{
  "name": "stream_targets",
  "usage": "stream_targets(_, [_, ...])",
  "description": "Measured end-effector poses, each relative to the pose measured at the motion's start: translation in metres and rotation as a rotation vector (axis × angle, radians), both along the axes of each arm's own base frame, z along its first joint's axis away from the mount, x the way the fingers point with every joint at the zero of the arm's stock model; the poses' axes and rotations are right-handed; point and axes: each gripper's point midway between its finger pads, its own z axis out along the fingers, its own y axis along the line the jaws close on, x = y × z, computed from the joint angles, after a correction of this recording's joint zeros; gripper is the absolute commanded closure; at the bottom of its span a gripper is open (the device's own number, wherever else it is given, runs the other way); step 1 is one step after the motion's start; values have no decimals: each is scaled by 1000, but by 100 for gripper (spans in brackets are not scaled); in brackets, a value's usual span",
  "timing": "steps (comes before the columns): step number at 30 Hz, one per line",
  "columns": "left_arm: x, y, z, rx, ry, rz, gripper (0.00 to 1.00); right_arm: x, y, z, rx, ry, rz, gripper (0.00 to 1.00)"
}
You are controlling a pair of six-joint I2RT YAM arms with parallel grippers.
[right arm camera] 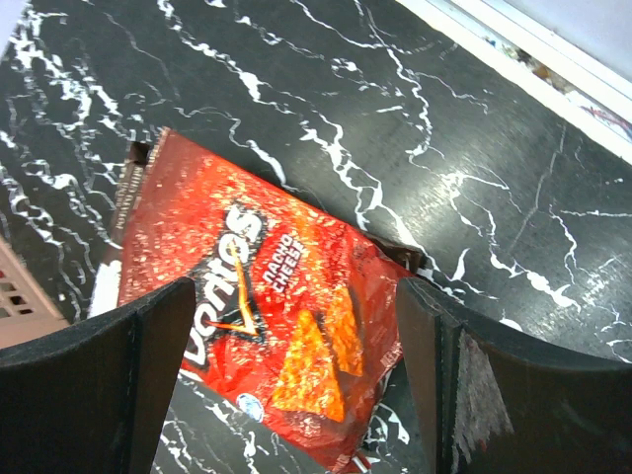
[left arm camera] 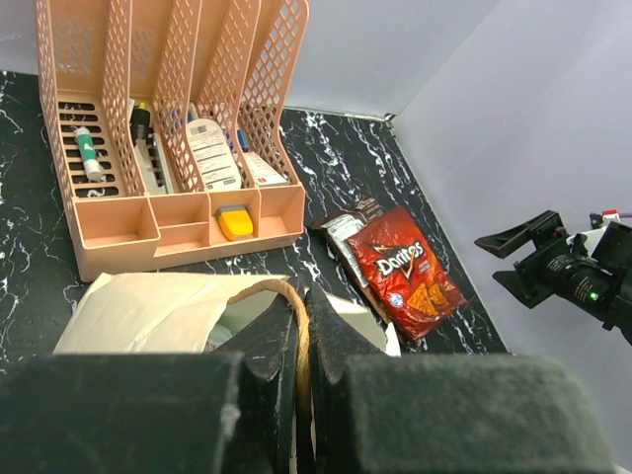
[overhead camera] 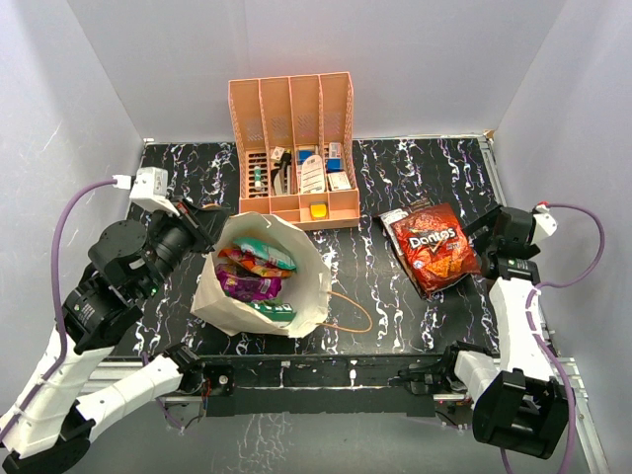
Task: Take the snacks out of the paper bag
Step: Take out the snack from the paper bag.
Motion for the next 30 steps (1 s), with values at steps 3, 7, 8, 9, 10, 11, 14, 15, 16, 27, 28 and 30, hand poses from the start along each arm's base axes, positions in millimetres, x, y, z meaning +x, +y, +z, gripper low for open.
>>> stream_targets(3, [-2, 2, 4, -13, -3, 4, 100, -1, 5, 7, 8, -13, 23, 14])
stream_targets(7, [-4, 3, 5, -28, 14, 12, 100, -7, 11, 4, 28, 6, 47, 14])
stream_targets(8, [-4, 4, 5, -33, 15, 13, 100, -8, 14, 3, 33, 15, 57, 14])
stream_targets(9, [-5, 4, 6, -37, 14, 12, 100, -9, 16, 3, 37, 19, 72, 14])
stream_targets(10, [-6, 5, 6, -40, 14, 13, 100, -9, 19, 5, 42, 23, 93, 14])
stream_targets(11, [-6, 5, 6, -44, 14, 13, 100, -8, 23, 8, 47, 19, 120, 14])
stream_targets(14, [-6, 4, 5, -50, 25, 14, 100, -3, 37, 20, 60, -4, 216, 14])
stream_targets(15, [-5, 4, 5, -50, 33, 18, 100, -2, 42, 25, 66, -15, 252, 14])
stream_targets(16, [-4, 4, 5, -49, 41, 23, 100, 0, 47, 31, 71, -30, 290, 14])
stream_targets(27, [2, 8, 2, -105, 105, 96, 100, 1, 200, 81, 171, -155, 883, 3])
stream_targets(28, [3, 7, 2, -112, 116, 99, 100, -6, 228, 83, 182, -153, 975, 2])
stream_targets(30, [6, 3, 1, -129, 135, 103, 100, -24, 278, 87, 197, -148, 1135, 2])
